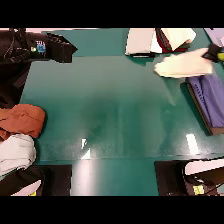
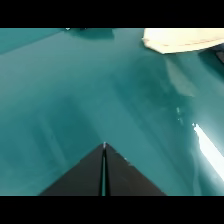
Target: Fold the shirts.
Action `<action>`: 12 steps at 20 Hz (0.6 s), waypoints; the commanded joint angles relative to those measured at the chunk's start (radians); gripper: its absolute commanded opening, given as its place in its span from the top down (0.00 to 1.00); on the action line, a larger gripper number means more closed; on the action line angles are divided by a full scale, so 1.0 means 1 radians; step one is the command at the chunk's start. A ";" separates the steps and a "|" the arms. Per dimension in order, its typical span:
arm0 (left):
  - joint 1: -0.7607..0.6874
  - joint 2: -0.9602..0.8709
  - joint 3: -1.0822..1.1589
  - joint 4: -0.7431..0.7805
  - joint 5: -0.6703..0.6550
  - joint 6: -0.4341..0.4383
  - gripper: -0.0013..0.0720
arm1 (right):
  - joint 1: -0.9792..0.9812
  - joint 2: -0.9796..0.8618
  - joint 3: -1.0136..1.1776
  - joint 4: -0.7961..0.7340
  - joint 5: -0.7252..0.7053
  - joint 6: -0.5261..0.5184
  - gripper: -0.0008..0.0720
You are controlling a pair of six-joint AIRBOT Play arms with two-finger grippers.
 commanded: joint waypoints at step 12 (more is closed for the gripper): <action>-0.003 -0.037 0.000 -0.005 0.022 -0.036 0.95 | -0.192 -0.006 0.292 0.171 -0.041 0.031 0.97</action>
